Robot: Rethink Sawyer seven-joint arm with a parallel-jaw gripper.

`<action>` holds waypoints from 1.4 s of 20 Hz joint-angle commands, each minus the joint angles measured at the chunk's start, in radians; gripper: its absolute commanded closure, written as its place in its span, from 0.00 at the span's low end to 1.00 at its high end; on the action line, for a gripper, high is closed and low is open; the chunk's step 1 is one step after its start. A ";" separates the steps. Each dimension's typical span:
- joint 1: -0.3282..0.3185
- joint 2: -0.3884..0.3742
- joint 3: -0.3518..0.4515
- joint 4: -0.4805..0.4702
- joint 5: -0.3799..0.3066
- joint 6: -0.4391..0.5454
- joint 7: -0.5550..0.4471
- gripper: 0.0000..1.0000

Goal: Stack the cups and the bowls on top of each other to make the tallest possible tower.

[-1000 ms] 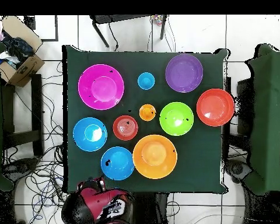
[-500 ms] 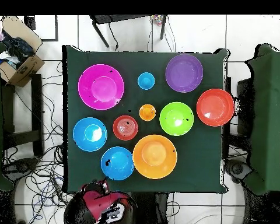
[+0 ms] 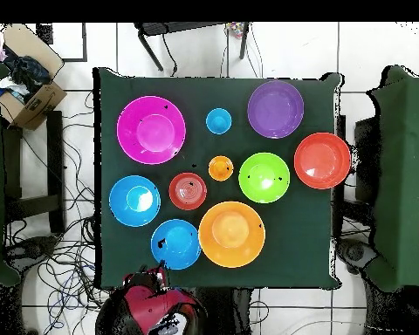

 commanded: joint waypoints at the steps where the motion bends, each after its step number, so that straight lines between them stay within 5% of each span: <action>1: 0.094 0.089 -0.014 -0.085 0.004 -0.093 0.128 0.00; 17: 0.246 0.313 -0.064 -0.144 0.093 -0.288 0.190 0.00; 28: 0.192 0.298 -0.128 -0.140 0.007 -0.315 0.142 0.00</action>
